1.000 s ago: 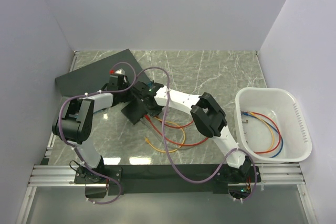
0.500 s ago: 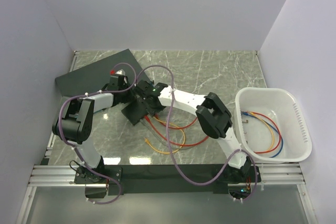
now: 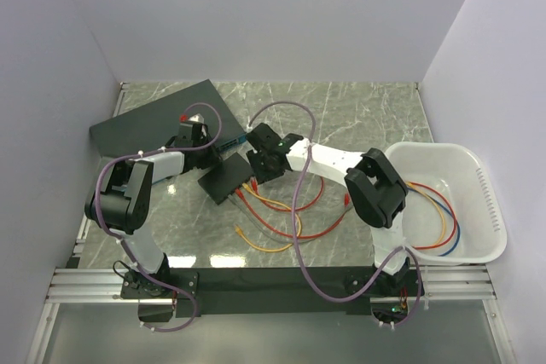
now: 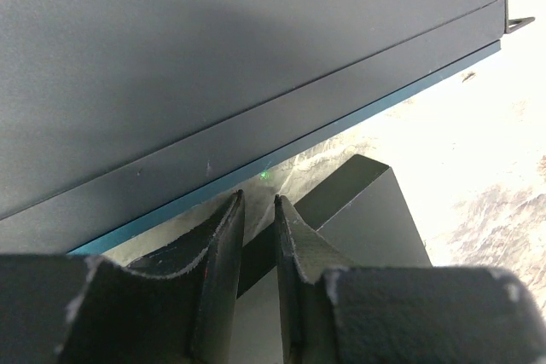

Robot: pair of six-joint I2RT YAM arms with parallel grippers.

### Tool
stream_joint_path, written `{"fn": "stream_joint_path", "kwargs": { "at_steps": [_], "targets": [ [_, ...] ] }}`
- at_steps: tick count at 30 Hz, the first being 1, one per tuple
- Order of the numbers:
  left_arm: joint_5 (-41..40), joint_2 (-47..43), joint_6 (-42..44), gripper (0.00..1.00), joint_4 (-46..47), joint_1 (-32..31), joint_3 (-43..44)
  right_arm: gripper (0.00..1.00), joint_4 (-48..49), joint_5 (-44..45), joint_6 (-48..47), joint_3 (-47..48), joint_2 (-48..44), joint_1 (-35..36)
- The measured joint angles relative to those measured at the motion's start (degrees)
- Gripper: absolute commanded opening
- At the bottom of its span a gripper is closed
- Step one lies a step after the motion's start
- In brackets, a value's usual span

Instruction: Insert the plug into the switch port

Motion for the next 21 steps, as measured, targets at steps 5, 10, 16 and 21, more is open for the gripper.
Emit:
{"fn": "stream_joint_path", "kwargs": {
  "at_steps": [5,10,16,21],
  "targets": [
    [0.0,0.0,0.0,0.27,0.0,0.0,0.0,0.44,3.1,-4.4,1.8,-3.8,0.0,0.3],
    [0.0,0.0,0.0,0.27,0.0,0.0,0.0,0.44,8.0,-9.0,4.2,-6.9,0.0,0.0],
    [0.0,0.0,0.0,0.27,0.0,0.0,0.0,0.39,12.5,-12.8,7.0,-8.3,0.3,-1.7],
    [0.0,0.0,0.0,0.27,0.0,0.0,0.0,0.38,14.6,-13.3,8.3,-8.3,0.3,-2.7]
  ]
}}
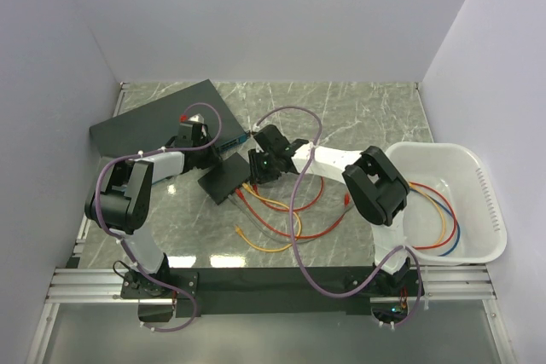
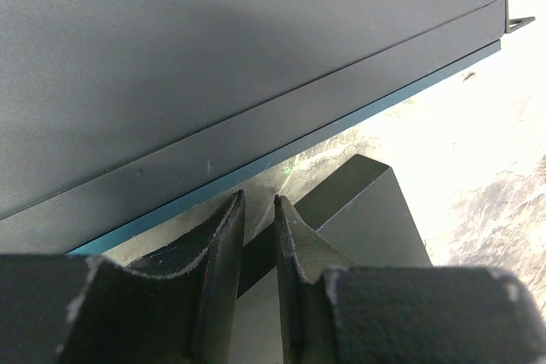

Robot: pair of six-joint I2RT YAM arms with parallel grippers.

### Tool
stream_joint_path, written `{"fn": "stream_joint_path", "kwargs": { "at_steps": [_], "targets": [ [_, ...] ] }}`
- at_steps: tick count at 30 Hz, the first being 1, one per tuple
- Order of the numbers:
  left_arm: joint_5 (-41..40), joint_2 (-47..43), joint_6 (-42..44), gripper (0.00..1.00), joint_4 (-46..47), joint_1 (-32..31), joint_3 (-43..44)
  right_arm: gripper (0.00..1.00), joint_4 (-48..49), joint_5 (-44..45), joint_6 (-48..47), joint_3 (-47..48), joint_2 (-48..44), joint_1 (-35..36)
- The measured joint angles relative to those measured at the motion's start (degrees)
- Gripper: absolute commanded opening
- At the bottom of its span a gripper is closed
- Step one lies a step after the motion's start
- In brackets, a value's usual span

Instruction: Insert the plug into the switch port

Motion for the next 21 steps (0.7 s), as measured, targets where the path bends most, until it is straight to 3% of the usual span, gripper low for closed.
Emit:
{"fn": "stream_joint_path", "kwargs": {
  "at_steps": [21],
  "targets": [
    [0.0,0.0,0.0,0.27,0.0,0.0,0.0,0.29,2.4,-1.0,1.7,-1.8,0.9,-0.5]
  ]
}}
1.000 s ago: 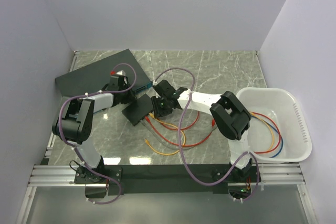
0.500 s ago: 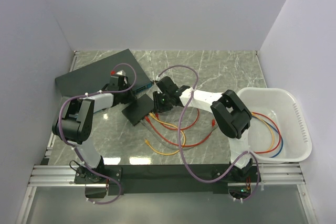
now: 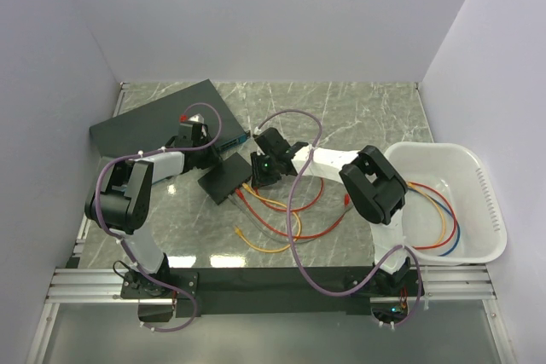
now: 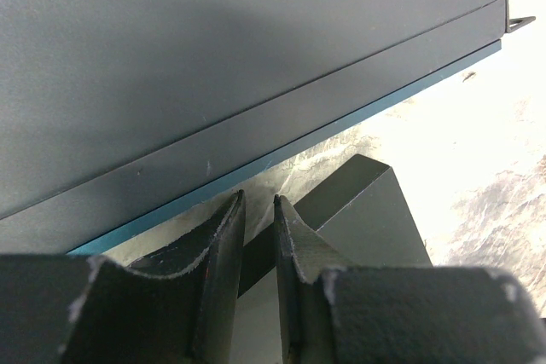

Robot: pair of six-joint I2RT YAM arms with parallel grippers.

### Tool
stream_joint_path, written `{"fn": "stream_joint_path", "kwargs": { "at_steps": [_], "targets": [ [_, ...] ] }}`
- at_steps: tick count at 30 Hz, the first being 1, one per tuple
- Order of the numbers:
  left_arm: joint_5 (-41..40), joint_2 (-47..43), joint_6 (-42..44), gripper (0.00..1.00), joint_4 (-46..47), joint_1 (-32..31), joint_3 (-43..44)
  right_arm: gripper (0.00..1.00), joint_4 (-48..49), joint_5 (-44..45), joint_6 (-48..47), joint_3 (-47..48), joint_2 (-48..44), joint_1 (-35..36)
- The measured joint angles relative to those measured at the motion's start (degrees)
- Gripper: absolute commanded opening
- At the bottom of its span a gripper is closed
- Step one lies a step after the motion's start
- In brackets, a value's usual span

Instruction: Insert the plug into the switch port

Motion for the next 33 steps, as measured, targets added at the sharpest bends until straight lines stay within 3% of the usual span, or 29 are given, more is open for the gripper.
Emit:
{"fn": "stream_joint_path", "kwargs": {
  "at_steps": [14,24,33],
  "targets": [
    [0.0,0.0,0.0,0.27,0.0,0.0,0.0,0.08,1.4,-2.0,0.5,-0.3,0.7,-0.3],
    [0.5,0.6,0.2,0.27,-1.0,0.0,1.1,0.04,-0.5,1.4,-0.4,0.4,0.3,0.1],
    [3.0,3.3,1.4,0.28,-1.6,-0.2,4.3,0.02,-8.9,10.5,-3.2,6.1,1.1,1.5]
  ]
}}
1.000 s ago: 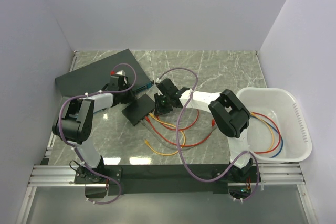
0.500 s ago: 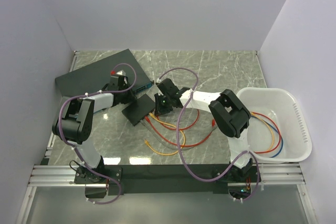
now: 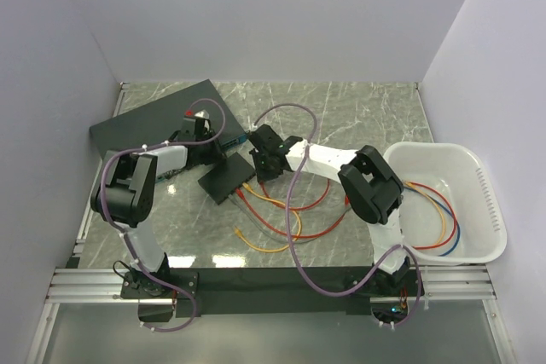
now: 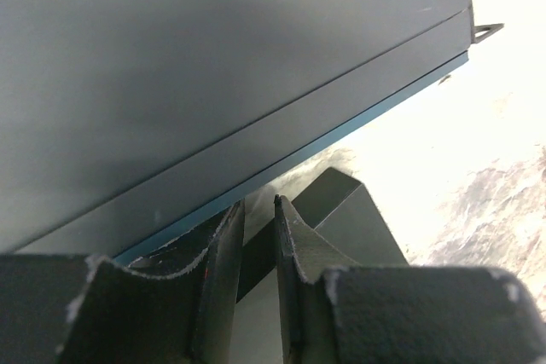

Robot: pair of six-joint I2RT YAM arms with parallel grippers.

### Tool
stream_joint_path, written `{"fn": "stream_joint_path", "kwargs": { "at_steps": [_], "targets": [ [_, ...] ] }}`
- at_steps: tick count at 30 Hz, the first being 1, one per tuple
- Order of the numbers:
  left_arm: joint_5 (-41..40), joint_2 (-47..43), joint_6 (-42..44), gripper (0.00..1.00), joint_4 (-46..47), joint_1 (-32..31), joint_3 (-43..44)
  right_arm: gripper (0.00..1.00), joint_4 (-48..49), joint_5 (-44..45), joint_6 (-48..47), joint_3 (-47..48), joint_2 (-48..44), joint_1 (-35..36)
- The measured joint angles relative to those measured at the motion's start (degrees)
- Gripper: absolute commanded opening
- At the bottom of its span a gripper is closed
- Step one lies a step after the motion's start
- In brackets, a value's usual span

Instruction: Insert the plug into the switch port

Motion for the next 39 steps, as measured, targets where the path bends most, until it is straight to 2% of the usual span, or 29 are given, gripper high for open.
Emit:
{"fn": "stream_joint_path", "kwargs": {
  "at_steps": [13,39],
  "targets": [
    [2.0,2.0,1.4,0.28,1.7,-0.9,1.5,0.02,-7.6,5.6,-2.6,6.0,3.1,4.2],
    [2.3,2.4,1.6,0.28,2.8,-1.2,1.5,0.01,-13.2,5.2,-3.8,12.2,6.8,5.9]
  ]
}}
